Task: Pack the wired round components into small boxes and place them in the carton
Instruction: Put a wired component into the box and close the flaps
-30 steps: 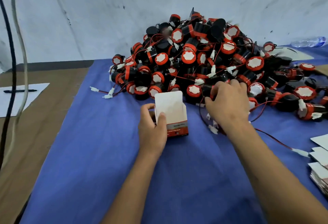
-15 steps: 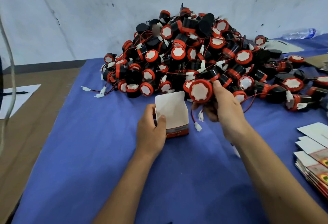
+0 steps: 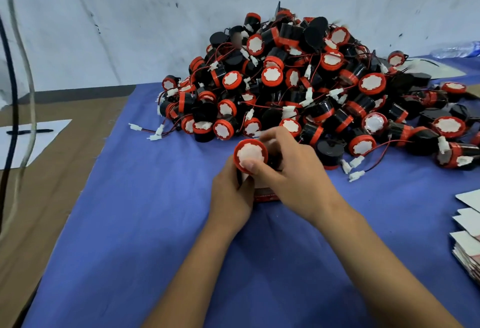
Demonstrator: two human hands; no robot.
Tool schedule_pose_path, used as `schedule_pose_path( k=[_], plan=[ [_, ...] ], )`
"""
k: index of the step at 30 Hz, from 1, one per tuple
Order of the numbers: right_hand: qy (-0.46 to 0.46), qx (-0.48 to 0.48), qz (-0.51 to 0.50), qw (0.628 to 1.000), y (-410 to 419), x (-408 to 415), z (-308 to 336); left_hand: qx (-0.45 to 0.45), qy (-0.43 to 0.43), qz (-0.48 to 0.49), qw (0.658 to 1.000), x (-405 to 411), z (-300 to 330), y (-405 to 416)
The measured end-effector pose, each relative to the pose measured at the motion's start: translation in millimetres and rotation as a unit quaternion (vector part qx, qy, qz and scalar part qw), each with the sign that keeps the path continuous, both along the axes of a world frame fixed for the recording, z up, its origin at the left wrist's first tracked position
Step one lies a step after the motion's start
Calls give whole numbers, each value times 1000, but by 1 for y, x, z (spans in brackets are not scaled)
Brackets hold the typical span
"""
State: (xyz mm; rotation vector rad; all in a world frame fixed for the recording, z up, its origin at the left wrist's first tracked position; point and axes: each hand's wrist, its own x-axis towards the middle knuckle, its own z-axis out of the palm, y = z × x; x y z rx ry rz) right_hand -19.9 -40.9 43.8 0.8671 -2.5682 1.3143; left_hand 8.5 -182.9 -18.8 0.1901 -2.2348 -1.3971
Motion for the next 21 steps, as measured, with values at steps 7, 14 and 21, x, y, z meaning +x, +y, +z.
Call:
schedule_pose_path(
  k=[7, 14, 21],
  plan=[
    [59, 37, -65, 995, 15, -4, -4, 65, -31, -29, 997, 1, 7, -4],
    [147, 109, -134, 974, 1, 0, -17, 212, -25, -53, 976, 2, 13, -2],
    [102, 147, -155, 972, -9, 7, -15, 276, -7, -114, 954, 5, 14, -7]
  ],
)
